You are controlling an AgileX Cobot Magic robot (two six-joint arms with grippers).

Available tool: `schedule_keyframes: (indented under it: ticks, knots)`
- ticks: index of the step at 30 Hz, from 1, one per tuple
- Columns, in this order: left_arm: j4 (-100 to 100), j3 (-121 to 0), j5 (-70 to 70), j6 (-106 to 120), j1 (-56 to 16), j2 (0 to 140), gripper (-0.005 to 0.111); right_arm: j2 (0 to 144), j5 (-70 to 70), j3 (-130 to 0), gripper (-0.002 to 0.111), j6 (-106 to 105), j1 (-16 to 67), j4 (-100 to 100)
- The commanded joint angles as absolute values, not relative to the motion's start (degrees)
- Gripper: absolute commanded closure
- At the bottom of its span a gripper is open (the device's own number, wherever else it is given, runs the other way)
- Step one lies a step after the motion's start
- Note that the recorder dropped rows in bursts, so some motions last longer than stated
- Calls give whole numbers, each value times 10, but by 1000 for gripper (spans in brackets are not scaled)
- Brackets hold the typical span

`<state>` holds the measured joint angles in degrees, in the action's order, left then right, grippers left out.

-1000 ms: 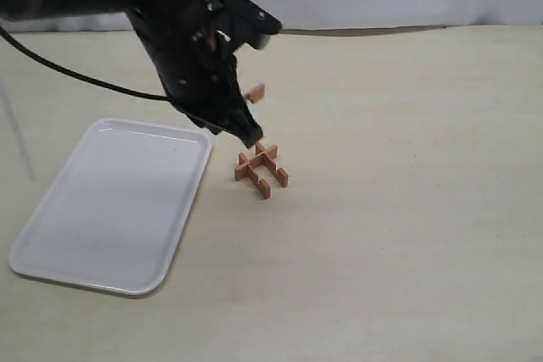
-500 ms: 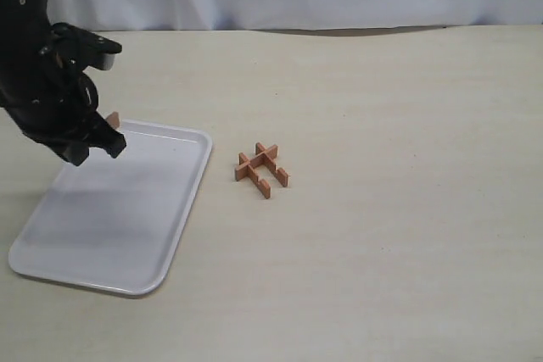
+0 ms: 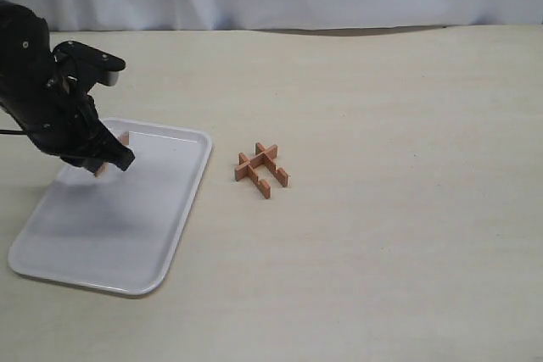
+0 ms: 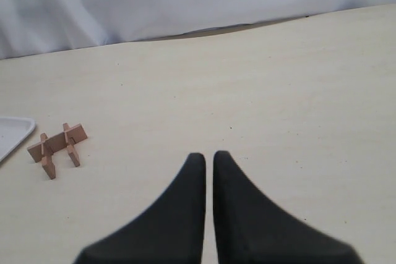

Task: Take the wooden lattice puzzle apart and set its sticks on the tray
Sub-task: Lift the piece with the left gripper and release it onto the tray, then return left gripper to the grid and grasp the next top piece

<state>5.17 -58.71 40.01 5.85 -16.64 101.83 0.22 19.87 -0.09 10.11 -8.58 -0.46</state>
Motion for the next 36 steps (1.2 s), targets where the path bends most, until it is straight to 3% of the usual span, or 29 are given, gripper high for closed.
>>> schedule_keyframes:
  ticks: [1, 4, 6, 11, 16, 26, 36]
  knots:
    - [60, -584, 392, 57, -165, 1019, 58, 0, 197, 0, 104, 103, -87, -5]
    - [51, -587, 389, 57, -165, 1019, 40, 0, 197, 0, 104, 103, -87, -5]
    - [27, -597, 402, 57, -165, 1019, 37, 0, 197, 0, 104, 103, -87, -5]
    - [-61, -648, 466, 77, -178, 1017, 37, 0, 197, 0, 104, 103, -87, -5]
    - [-82, -654, 476, 151, -246, 1017, 37, 0, 197, 0, 104, 103, -87, -5]
    - [-41, -654, 336, 153, -358, 1022, 37, 0, 197, 0, 104, 103, -87, -5]
    - [-36, -654, 253, 153, -381, 1079, 37, 0, 197, 0, 104, 103, -87, -5]
